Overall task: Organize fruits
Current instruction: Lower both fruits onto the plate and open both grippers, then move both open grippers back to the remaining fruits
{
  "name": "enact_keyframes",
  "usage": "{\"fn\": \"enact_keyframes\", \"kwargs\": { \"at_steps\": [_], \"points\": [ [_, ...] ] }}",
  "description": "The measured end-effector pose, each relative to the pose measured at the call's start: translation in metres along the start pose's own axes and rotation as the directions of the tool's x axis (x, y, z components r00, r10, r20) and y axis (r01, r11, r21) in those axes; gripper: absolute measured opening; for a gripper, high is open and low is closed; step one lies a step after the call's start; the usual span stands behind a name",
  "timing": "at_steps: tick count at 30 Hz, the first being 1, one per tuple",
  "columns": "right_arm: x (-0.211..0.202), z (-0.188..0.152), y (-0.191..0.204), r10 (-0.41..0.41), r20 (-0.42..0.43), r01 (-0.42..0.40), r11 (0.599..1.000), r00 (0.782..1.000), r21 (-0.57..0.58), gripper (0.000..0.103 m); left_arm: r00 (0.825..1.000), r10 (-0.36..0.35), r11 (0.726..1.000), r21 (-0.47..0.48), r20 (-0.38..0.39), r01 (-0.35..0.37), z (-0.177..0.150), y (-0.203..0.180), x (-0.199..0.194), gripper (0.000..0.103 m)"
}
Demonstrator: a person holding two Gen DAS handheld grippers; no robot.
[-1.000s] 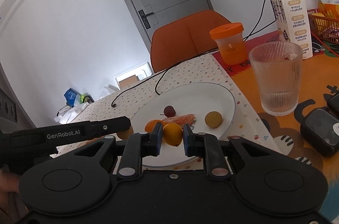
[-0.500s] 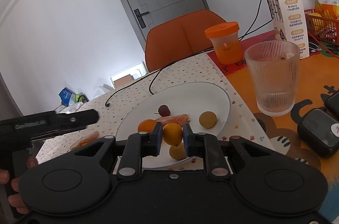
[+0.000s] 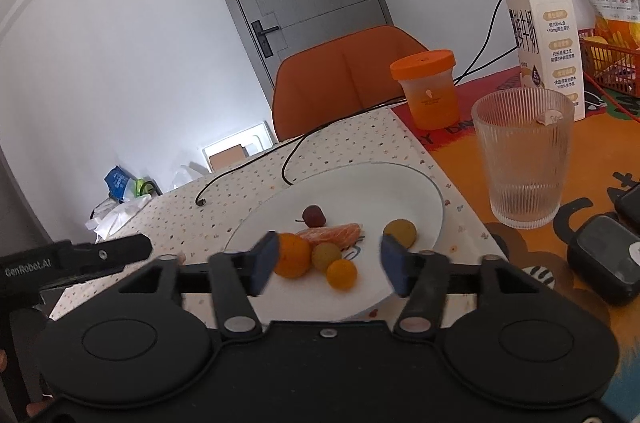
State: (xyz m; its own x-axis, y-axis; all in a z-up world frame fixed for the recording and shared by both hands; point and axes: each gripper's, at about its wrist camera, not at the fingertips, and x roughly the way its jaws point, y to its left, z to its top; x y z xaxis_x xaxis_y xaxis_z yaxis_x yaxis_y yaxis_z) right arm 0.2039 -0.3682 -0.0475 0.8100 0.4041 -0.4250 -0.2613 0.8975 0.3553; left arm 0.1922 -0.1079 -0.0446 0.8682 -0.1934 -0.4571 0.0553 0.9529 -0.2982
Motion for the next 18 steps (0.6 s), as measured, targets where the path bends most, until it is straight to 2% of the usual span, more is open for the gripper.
{"fn": "enact_keyframes", "kwargs": {
  "at_steps": [2,5,12,18],
  "points": [
    [-0.003,-0.003,0.004,0.005,0.002,-0.005,1.000,1.000,-0.006,0.083,1.000,0.012,1.000,-0.008,0.004,-0.012,-0.002,0.003,-0.003,0.086],
    [-0.006,-0.005,0.008,0.013,0.009,-0.013,1.000,1.000,-0.006,0.101,1.000,0.027,1.000,-0.013,0.009,-0.027,-0.004,0.007,-0.008,0.086],
    [-0.010,-0.010,0.018,0.028,-0.006,-0.028,1.000,1.000,0.014,0.103,0.999,0.032,0.999,-0.042,0.020,-0.031,-0.008,0.019,-0.022,0.086],
    [-0.015,-0.017,0.030,0.028,0.006,-0.028,1.000,1.000,0.010,0.103,0.996,0.077,0.995,-0.071,0.033,-0.075,-0.013,0.033,-0.034,0.086]
  ]
}}
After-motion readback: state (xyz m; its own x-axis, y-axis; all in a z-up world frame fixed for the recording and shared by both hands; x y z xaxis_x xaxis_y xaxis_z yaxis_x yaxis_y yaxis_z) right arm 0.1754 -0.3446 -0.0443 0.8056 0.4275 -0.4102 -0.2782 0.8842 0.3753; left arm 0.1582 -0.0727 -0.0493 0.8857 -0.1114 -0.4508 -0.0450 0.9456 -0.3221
